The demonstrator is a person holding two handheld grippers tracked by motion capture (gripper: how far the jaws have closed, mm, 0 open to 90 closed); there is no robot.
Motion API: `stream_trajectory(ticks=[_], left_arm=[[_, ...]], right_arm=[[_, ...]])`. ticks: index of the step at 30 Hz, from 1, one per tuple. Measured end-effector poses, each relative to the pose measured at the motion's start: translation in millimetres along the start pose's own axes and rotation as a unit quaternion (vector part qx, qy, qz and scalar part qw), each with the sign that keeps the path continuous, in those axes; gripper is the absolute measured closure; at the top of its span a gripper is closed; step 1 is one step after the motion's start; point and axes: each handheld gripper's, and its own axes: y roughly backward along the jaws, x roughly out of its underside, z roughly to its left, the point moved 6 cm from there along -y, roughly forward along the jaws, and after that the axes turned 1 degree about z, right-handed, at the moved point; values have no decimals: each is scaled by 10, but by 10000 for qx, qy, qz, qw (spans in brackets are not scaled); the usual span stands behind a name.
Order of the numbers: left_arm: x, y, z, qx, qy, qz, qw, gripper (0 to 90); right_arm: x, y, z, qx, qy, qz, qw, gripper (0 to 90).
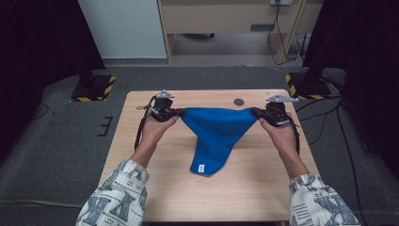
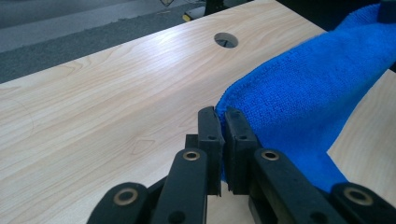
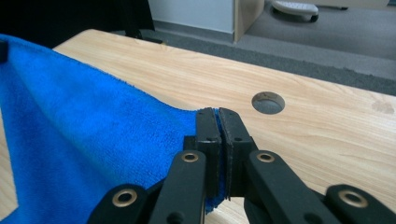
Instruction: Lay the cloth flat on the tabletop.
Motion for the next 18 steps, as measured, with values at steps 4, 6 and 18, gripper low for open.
stream_trajectory(ticks=[4,6,18], left_arm=[[-15,-108,49,-41,15,58,10000,870],[-18,-163,78,-78,41,94,9999,870],[62,-553,531,-607,375,237,9972,700]], right_arm=[[5,-106,-53,54,-85,49,9999,880],[7,-163,-86,111,-108,114,9998,880],[59,-869,-362,701,-833,364,9934,529]])
